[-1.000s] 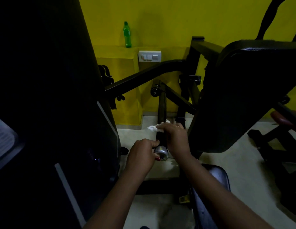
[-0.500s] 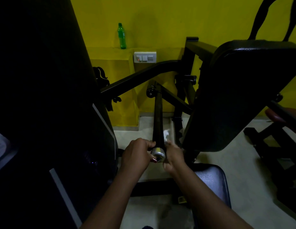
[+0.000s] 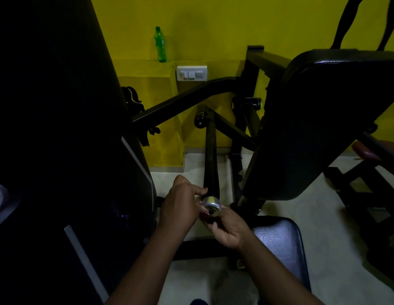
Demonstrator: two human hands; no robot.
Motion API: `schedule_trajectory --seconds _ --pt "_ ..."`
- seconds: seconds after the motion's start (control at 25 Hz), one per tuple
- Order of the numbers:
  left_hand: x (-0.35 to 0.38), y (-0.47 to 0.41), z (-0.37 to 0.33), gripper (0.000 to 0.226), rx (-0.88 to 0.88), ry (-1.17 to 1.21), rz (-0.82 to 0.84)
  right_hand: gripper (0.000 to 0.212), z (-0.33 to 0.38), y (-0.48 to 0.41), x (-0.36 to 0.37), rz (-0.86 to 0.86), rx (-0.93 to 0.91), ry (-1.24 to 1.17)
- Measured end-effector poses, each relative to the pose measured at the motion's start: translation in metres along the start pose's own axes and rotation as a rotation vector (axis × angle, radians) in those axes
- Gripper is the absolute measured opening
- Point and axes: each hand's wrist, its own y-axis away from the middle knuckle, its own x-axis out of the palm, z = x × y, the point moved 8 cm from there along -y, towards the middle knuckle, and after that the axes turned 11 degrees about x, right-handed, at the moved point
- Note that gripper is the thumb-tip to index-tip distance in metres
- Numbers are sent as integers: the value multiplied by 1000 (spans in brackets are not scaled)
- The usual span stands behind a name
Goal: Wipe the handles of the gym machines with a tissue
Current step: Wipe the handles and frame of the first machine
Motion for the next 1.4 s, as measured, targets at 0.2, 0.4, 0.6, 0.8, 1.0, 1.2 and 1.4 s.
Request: schedule_trajectory --seconds 0.2,0.4,0.6,0.8,1.0,1.2,1.4 --pt "1 3 0 63 -27 56 14 18 23 20 -21 -345 -446 115" --pt "11 7 5 59 -16 172 7 34 19 97 6 -621 -1103 806" --pt "11 6 13 49 10 335 65 35 33 95 43 -620 -1316 1306" --pt "12 6 18 47 40 292 165 25 14 110 19 -623 -1339 1150" --pt "10 5 8 33 -14 240 106 19 -11 40 -7 -332 -274 -157" --pt "3 6 1 29 0 164 25 20 -36 26 8 -61 78 -432" --pt "4 6 7 28 -40 225 3 11 -10 48 -16 -305 -206 -219"
